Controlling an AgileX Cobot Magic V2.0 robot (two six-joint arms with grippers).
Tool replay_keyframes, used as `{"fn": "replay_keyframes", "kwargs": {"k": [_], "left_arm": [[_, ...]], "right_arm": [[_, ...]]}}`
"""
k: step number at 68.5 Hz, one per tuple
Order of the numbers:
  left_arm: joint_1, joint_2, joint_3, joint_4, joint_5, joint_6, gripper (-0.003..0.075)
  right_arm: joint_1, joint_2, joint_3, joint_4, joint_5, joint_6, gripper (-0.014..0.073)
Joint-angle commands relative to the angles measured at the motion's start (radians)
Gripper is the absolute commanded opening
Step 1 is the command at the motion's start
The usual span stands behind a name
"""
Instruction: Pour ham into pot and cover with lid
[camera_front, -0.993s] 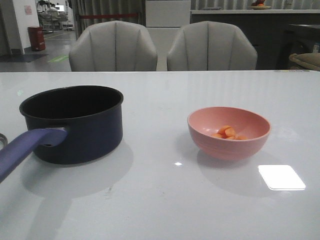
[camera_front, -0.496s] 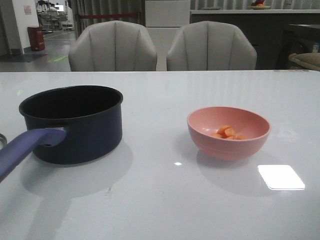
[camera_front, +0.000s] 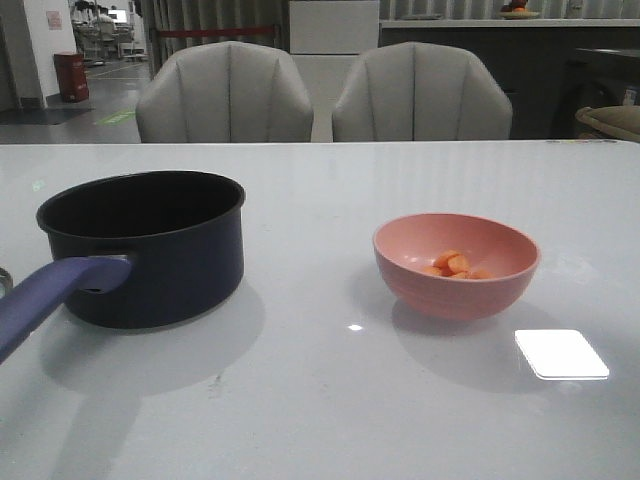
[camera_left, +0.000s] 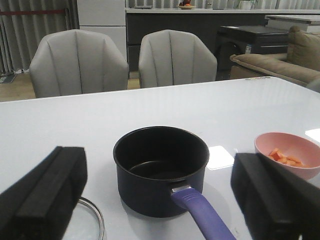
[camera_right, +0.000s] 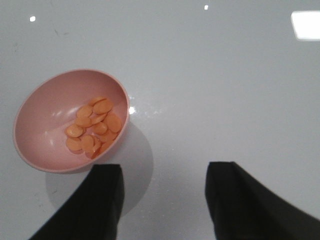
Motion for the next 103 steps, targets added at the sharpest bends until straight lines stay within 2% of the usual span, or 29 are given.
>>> {"fn": "replay_keyframes", "kwargs": {"k": [1,16,38,44,49,62,75,87,92,103], "left_arm": [[-0.007,0.004,-0.025,-0.013,-0.080,-0.002,0.0638],[-0.007,0.004,-0.025,-0.013,-0.080,-0.002,0.0638],[-0.007,0.004,-0.025,-0.013,-0.080,-0.002,0.0638],[-0.007,0.004,-0.025,-0.013,-0.080,-0.002,0.0638],[-0.007,0.004,-0.025,-0.013,-0.080,-0.002,0.0638],[-0.007,0.004,-0.025,-0.013,-0.080,-0.002,0.0638],[-0.007,0.004,-0.025,-0.013,-0.080,-0.002,0.0638],[-0.007,0.004,-0.025,-0.013,-0.080,-0.002,0.0638],[-0.007,0.004,-0.025,-0.013,-0.080,-0.002,0.0638],[-0.007,0.004,-0.025,-0.013,-0.080,-0.002,0.0638]], "right_arm": [[0.010,0.124,-0.124,0.055,-0.007,-0.006,0.0484],[0.091,0.415,-0.323,0.062,0.027,-0.006,0.0484],[0.098,0.690,-0.469,0.062,0.030,-0.006,0.0477],[0.098,0.744,-0.493,0.062,0.042,-0.006,0.0419],[0.098,0.776,-0.511,0.062,0.046,-0.006,0.0332],[0.098,0.787,-0.553,0.062,0.065,-0.006,0.0122],[0.098,0.759,-0.614,0.071,0.108,-0.006,0.0130],[0.111,0.740,-0.693,0.152,0.153,-0.039,0.0130],[0.160,0.741,-0.772,0.152,0.220,-0.151,0.0129],[0.295,0.743,-0.866,0.152,0.186,-0.191,0.0129]]}}
